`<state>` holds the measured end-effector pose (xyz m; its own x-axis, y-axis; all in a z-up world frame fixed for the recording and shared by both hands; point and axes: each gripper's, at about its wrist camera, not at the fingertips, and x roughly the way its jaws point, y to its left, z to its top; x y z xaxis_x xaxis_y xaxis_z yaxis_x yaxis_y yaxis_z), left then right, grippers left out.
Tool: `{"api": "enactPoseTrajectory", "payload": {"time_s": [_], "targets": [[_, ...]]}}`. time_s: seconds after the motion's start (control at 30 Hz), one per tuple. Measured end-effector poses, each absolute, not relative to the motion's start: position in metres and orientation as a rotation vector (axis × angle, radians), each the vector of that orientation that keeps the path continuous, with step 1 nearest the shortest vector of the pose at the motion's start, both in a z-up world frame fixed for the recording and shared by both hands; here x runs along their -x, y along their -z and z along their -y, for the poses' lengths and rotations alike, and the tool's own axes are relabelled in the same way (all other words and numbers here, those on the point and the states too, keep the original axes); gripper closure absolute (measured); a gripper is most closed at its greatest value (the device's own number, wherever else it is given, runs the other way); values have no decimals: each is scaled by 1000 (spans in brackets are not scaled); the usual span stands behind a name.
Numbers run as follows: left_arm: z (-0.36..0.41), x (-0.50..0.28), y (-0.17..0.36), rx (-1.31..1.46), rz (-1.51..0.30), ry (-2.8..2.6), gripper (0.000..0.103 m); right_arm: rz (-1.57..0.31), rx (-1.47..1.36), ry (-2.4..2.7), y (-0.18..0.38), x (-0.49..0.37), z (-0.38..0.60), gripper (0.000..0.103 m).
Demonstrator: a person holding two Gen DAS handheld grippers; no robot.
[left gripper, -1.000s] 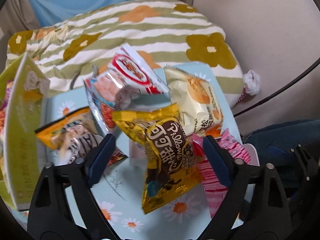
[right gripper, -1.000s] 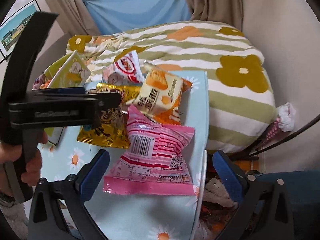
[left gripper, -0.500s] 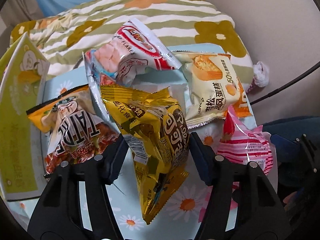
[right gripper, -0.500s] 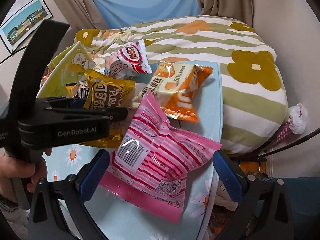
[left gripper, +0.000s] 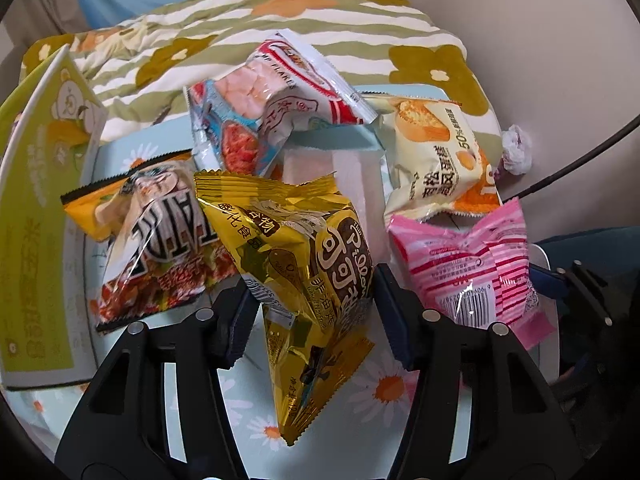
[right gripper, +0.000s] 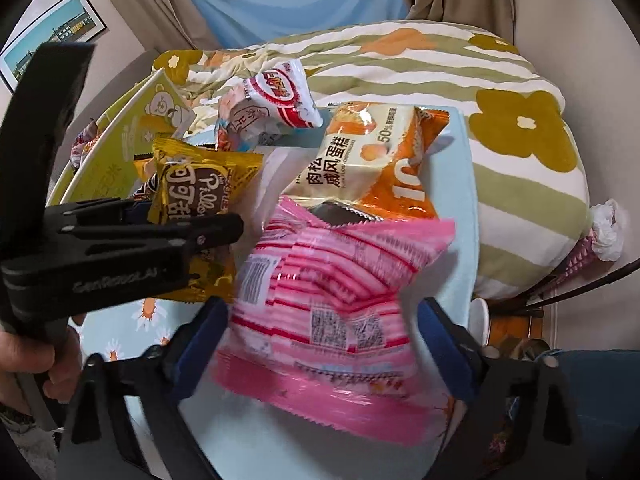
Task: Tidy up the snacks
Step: 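Grasp the gold Pillows bag with the left tool while the right tool grasps the pink striped bag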
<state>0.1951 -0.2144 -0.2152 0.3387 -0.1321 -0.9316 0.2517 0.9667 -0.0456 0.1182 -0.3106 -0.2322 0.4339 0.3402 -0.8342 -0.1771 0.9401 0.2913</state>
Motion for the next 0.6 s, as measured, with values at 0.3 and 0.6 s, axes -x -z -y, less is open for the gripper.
{"api": "enactPoseTrajectory", "payload": {"time_s": [0.3,0.6], "targets": [[204,-183,202,-100,-1179,246,49,-1050,-157,-322,227,-109,308,41],[197,-169,168,-90,-1116,267,49,-999,-147,-302,196,-94,310,41]]}}
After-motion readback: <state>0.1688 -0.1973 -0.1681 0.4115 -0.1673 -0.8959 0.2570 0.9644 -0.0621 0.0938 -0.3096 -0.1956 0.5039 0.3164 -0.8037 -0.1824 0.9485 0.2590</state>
